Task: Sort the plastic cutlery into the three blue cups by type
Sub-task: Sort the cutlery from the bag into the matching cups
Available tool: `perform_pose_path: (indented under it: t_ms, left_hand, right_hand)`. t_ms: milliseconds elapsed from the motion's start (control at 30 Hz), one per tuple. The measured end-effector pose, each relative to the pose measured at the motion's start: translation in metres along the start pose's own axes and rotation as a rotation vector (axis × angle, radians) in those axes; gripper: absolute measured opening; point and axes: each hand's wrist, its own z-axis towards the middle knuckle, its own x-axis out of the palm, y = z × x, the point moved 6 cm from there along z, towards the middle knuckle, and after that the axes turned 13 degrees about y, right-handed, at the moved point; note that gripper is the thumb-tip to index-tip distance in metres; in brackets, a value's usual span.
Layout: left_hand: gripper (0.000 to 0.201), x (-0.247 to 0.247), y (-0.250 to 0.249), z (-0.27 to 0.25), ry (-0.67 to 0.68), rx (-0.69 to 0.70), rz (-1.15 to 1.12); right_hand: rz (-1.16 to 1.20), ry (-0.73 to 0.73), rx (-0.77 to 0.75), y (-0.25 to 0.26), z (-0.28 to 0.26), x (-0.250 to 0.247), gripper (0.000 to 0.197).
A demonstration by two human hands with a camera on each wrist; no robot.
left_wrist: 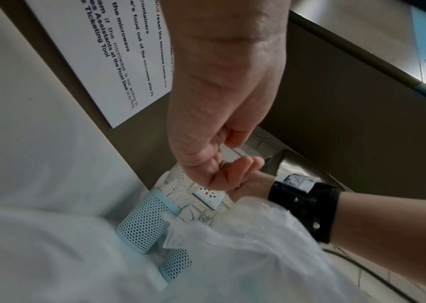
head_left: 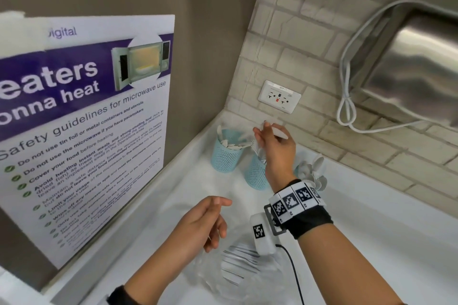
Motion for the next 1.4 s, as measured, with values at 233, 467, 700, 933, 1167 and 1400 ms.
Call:
perform_pose_path:
  t_ms: [233,467,700,933,1167,1400]
  left_hand:
    - [0.029,-0.003,0.002,0.001,-0.02,0.003,0.001]
    - [0.028,0.003,0.0,0.001,0.003,0.002,0.018]
    - [0.028,-0.003,-0.001,-0.001,-0.027,0.028,0.053]
    - [0.008,0.007,0.012,0.004,0.084,0.065,0.535]
    - [0.035,0.012,0.049,0.011,0.234,-0.241,0.896]
    - [0.051,0.014,0.035,0.017,0.111,0.018,0.733]
  right_hand:
    - [-0.347,0.012,0.037,-0.01,0.0,-0.016,0.008]
    - [-0.471,0.14,0.062,-0.01,0.01,-0.003,0.031]
    - [-0.662,0.189,0.089,-0.017,0.002,-0.006,0.041]
    - [-0.675,0.309,-0.106,0.027,-0.039,0.007,0.027]
    - [-1.046,0.716,0.027,0.007,-0.123,0.008,0.02]
    - [-1.489,0.96,0.309,-0.053,-0.166,-0.023,0.031]
